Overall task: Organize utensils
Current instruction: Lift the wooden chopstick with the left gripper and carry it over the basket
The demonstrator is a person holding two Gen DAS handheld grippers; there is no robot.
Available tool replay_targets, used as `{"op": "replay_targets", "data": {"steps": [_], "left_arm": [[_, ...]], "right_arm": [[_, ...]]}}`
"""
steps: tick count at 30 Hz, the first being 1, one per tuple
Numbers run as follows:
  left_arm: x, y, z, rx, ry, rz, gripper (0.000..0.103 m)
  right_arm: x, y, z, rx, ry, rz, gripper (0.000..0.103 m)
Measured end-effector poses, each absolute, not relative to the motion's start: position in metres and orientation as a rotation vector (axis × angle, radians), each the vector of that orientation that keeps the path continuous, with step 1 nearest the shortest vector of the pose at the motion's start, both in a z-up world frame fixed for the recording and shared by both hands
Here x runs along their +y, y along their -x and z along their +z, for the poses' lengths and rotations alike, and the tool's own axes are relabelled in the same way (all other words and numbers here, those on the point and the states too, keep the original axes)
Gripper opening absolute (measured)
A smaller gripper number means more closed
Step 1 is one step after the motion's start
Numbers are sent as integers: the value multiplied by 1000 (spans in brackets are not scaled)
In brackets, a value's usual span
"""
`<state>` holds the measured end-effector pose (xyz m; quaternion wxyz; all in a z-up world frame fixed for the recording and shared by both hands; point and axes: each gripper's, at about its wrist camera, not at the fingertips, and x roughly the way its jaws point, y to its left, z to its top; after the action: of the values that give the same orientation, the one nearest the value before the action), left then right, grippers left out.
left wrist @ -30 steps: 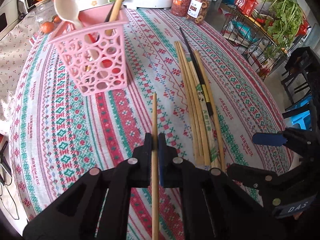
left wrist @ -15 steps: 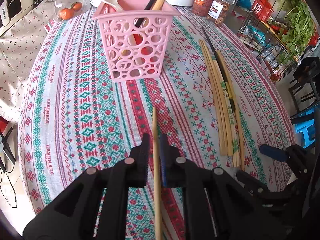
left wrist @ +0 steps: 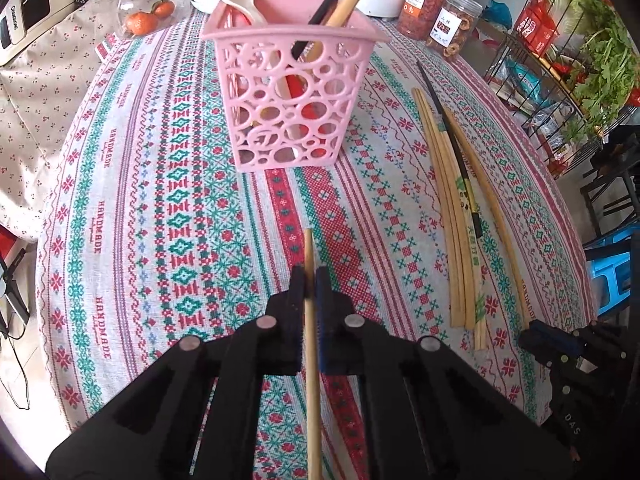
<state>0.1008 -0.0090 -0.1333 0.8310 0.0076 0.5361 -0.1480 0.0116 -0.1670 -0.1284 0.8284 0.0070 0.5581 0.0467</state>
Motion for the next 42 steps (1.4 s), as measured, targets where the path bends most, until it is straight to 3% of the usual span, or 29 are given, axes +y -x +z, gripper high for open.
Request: {"op": "replay_targets", "data": {"steps": [13,19,30,42], "left_arm": [[11,-70,-37,839,88,-397,6],[24,-65,-9,730,132,-406,6],[40,-68,4,673,212,-385,6],[51,-63,53,522,212,-369,6]], "right_arm": [[-190,-1,6,794,16,27,4],[-194,-19,47,712,11,42,4],[-198,-56,58,670,-21,74,4],[-181,-64,94,642,20,186,4]]}}
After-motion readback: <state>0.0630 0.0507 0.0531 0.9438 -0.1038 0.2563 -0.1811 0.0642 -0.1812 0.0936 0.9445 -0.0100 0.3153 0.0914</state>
